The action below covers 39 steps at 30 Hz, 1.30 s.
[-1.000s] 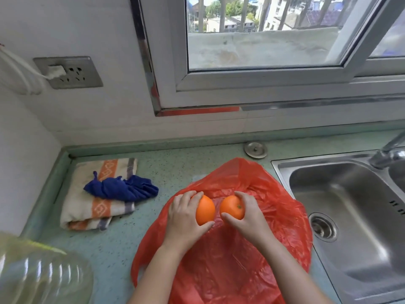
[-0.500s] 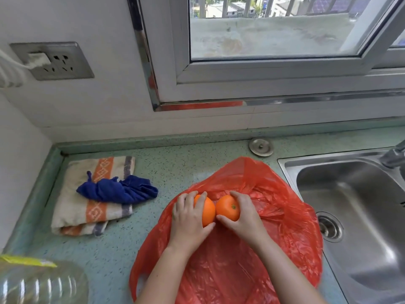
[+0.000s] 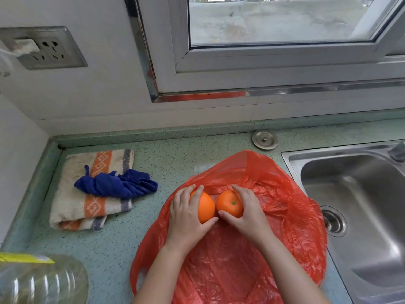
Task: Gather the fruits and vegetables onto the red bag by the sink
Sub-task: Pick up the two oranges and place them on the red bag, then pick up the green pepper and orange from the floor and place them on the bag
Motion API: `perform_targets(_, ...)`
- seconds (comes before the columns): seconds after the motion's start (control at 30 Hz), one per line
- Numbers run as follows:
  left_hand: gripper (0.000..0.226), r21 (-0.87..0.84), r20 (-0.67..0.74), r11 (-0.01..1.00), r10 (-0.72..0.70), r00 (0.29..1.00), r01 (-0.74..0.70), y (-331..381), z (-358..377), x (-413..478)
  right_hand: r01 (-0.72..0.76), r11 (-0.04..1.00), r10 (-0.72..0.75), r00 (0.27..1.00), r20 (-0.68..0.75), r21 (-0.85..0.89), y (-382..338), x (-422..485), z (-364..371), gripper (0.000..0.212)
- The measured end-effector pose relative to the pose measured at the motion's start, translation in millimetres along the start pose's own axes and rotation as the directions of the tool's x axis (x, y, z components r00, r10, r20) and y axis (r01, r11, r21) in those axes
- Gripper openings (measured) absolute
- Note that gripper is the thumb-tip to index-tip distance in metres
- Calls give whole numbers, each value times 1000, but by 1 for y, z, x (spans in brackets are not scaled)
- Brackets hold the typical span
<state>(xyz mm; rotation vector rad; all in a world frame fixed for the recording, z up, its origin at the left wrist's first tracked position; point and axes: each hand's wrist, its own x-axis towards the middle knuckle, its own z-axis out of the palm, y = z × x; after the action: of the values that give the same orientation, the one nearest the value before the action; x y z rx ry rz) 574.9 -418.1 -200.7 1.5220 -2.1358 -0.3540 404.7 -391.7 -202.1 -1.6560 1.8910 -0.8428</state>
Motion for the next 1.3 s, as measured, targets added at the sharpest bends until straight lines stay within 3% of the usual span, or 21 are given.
perform_targets(0.17, 81, -3, 5, 1000, -17, 1000, 17, 1, -3, -5, 16, 1000, -16, 1000, -17, -12, -3, -6, -7, 79)
perform_targets(0.5, 69, 67, -33, 998, -6, 999, 8, 9, -23, -28, 64, 975, -79, 995, -63, -214, -18, -31, -23, 64)
perform_targets(0.8, 53, 83, -90, 991, 113, 990, -105, 50, -35, -56, 130, 960, -173, 973, -156, -250, -30, -74, -52, 52)
perform_targets(1.07, 47, 43, -138, 975, 224, 965, -220, 109, -37, -83, 80, 953, -150, 963, -226, -292, -26, -131, -87, 52)
perform_targets(1.3, 45, -38, -102, 929, 362, 926, -368, 186, -31, -122, -67, 945, -68, 917, -393, -319, -11, -213, -150, 50)
